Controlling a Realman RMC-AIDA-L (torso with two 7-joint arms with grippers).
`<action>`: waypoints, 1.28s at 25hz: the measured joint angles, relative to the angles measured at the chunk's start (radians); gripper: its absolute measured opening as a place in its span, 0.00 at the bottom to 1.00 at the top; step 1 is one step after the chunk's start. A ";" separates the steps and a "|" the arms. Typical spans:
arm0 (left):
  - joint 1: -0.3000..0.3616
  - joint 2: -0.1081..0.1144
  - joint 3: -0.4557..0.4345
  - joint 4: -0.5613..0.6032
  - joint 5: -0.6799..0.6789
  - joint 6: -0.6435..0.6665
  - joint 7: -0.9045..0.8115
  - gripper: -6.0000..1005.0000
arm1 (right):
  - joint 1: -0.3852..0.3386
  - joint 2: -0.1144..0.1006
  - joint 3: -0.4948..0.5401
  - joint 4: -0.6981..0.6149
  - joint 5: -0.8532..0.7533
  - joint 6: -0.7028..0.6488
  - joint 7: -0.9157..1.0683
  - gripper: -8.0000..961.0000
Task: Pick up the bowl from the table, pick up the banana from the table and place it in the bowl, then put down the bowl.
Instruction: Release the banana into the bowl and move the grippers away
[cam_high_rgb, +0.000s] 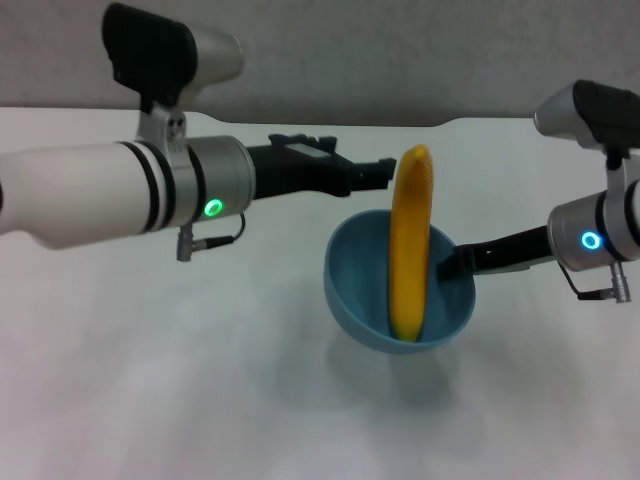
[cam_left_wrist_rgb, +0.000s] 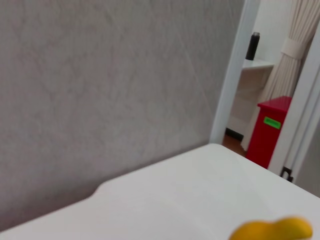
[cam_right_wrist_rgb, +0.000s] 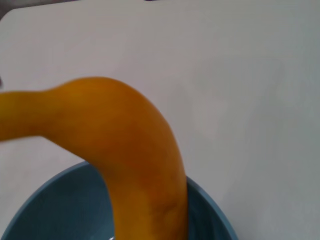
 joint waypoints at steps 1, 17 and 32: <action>0.001 0.001 -0.007 -0.003 0.000 -0.001 0.003 0.77 | -0.003 -0.001 0.000 0.001 -0.001 0.000 0.000 0.04; 0.058 0.009 -0.378 0.118 0.131 0.029 0.140 0.90 | 0.133 -0.026 0.003 0.026 -0.189 0.114 0.079 0.04; 0.128 0.002 -0.055 0.159 0.141 0.431 0.230 0.90 | 0.258 0.002 -0.009 0.195 -0.128 0.228 0.078 0.04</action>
